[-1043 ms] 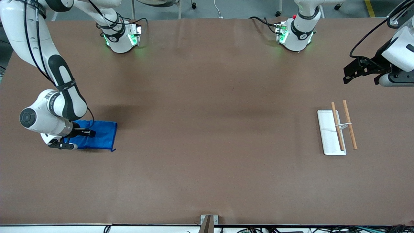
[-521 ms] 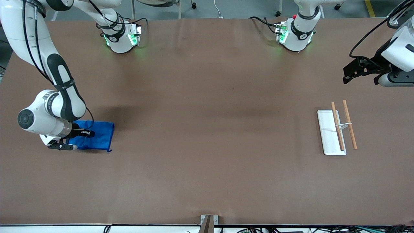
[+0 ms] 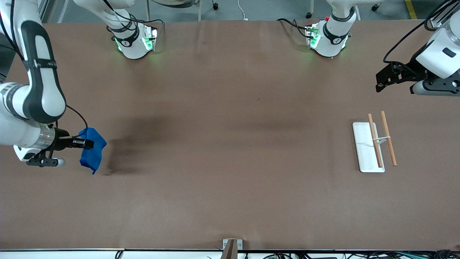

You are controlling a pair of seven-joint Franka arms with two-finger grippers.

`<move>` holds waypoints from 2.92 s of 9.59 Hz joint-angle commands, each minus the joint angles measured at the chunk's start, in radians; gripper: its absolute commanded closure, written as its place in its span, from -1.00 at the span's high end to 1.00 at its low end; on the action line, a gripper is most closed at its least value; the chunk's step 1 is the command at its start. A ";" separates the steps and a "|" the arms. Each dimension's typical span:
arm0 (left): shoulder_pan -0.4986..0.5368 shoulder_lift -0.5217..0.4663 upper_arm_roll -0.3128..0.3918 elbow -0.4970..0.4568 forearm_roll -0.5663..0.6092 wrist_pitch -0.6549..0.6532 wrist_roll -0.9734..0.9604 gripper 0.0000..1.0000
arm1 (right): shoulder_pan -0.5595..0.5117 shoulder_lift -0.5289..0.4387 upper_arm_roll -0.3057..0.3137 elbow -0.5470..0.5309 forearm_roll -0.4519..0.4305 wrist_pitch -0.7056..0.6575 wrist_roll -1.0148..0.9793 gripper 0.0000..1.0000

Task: Right arm passes towel to left arm to hang
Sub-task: 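Grasp and lift the blue towel with the right gripper, then carry the towel toward the left gripper while the left gripper approaches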

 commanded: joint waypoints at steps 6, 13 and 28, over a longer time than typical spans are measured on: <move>0.013 0.218 -0.006 -0.019 -0.696 0.098 0.282 1.00 | 0.196 -0.096 0.006 0.093 0.592 -0.080 0.060 -1.00; -0.065 0.405 -0.021 -0.066 -1.370 0.193 0.562 0.56 | 0.397 -0.090 0.004 0.095 1.168 -0.068 0.051 -1.00; -0.180 0.516 -0.058 -0.105 -1.679 0.271 0.755 0.22 | 0.580 -0.065 0.004 0.142 1.385 0.147 0.048 -1.00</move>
